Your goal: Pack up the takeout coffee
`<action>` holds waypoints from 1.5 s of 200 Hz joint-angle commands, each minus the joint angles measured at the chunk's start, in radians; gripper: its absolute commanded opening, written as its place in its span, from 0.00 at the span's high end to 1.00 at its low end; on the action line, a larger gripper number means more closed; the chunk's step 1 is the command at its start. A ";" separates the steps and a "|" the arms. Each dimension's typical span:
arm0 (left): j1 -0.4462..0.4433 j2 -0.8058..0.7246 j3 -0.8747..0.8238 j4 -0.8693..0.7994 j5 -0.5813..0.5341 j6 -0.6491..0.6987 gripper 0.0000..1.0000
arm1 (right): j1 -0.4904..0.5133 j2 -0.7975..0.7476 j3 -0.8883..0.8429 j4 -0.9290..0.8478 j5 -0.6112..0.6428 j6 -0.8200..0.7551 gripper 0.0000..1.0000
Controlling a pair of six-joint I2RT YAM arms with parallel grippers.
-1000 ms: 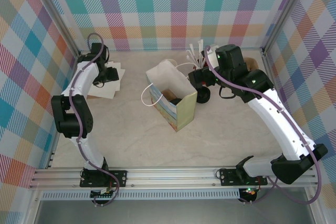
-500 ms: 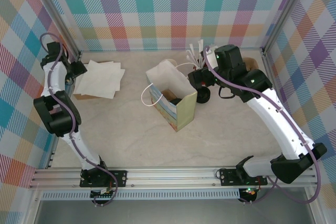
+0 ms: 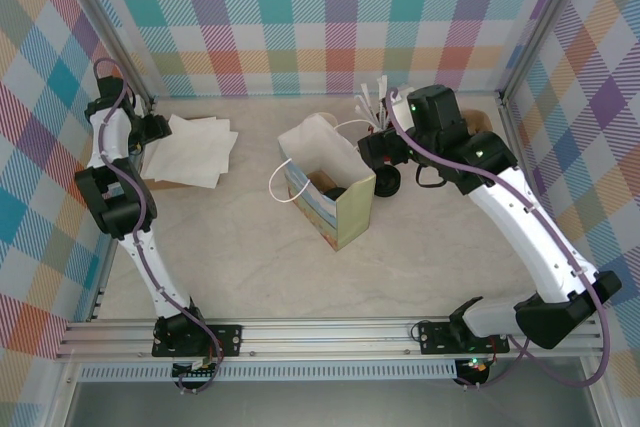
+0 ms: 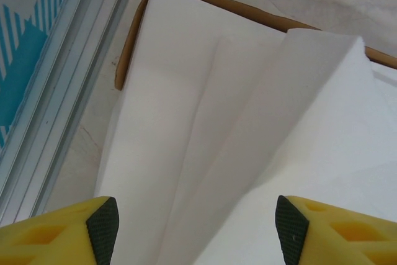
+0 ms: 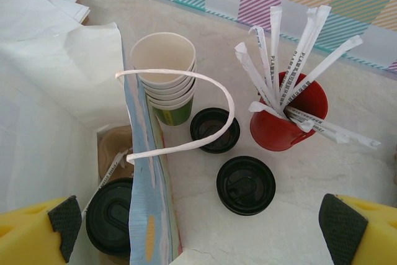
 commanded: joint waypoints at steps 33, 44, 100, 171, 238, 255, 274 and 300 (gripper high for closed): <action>-0.002 0.054 0.057 -0.054 0.047 0.024 0.44 | -0.007 0.015 0.019 -0.002 0.004 -0.002 0.00; -0.003 0.063 0.060 -0.059 0.053 0.024 0.45 | -0.007 0.016 0.020 -0.002 0.003 -0.005 0.00; -0.002 0.073 0.059 -0.066 0.078 0.023 0.54 | -0.006 0.022 0.022 -0.001 0.001 -0.004 0.00; -0.005 0.061 0.056 -0.079 0.061 0.040 0.88 | -0.007 0.023 0.033 -0.002 0.001 -0.008 0.00; -0.004 -0.106 -0.034 -0.040 0.228 -0.044 1.00 | -0.006 -0.002 0.020 0.034 -0.084 -0.007 0.00; -0.005 -0.143 -0.095 -0.017 0.309 -0.098 1.00 | -0.007 -0.016 0.008 0.072 -0.145 -0.010 0.00; -0.005 -0.196 -0.174 0.056 0.386 -0.153 1.00 | -0.007 -0.022 0.006 0.100 -0.191 -0.014 0.00; -0.027 -0.217 -0.183 0.056 0.424 -0.176 1.00 | -0.007 -0.016 0.008 0.128 -0.236 -0.019 0.00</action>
